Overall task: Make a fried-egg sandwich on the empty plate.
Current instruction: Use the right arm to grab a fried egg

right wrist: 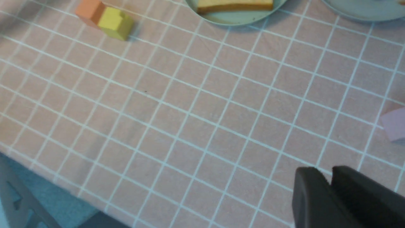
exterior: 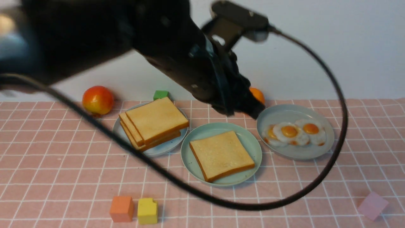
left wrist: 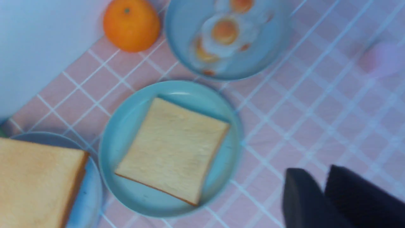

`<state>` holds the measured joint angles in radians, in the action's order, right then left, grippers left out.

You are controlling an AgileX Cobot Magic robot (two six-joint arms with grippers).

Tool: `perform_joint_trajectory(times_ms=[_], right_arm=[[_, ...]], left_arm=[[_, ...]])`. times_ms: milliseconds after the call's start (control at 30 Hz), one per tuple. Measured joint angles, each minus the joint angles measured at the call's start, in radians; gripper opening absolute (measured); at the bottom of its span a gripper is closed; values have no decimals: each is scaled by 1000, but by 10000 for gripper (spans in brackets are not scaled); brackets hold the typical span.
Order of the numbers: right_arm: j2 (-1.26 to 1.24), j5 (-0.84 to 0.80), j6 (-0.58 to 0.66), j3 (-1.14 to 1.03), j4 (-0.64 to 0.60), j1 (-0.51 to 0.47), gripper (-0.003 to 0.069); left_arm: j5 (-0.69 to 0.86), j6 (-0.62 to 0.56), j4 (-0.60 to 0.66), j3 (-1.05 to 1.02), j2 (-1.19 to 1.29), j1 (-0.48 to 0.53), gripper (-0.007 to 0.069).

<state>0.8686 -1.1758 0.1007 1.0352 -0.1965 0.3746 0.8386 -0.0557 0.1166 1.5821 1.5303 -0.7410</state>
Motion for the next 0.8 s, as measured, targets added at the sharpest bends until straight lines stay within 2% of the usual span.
perform_joint_trajectory(times_ms=[33, 67, 167, 267, 467, 600, 700, 733, 767, 800], right_arm=[[42, 33, 7, 0, 10, 0, 132], [104, 68, 17, 0, 22, 0, 134], [205, 129, 35, 0, 45, 0, 136], [365, 174, 52, 20, 108, 0, 141], [626, 208, 89, 113, 283, 0, 183], [751, 258, 152, 197, 309, -8, 268], [857, 279, 232, 292, 308, -41, 370], [864, 280, 237, 297, 308, -43, 377], [924, 290, 280, 337, 308, -61, 434], [954, 296, 317, 363, 309, -70, 461]], left_arm=[[9, 0, 23, -24, -63, 0, 30], [16, -4, 53, -62, -124, 0, 12], [17, -23, 113, -163, -245, 0, 13], [13, -75, 204, -396, -453, 0, 13], [-41, -120, 221, -761, -802, 0, 13], [-105, -120, 248, -850, -985, 0, 13], [-165, -97, 251, -857, -1106, 0, 13], [-165, -95, 251, -857, -1112, 0, 13], [-176, -80, 250, -857, -1151, 0, 13], [-174, -68, 245, -857, -1167, 0, 13]])
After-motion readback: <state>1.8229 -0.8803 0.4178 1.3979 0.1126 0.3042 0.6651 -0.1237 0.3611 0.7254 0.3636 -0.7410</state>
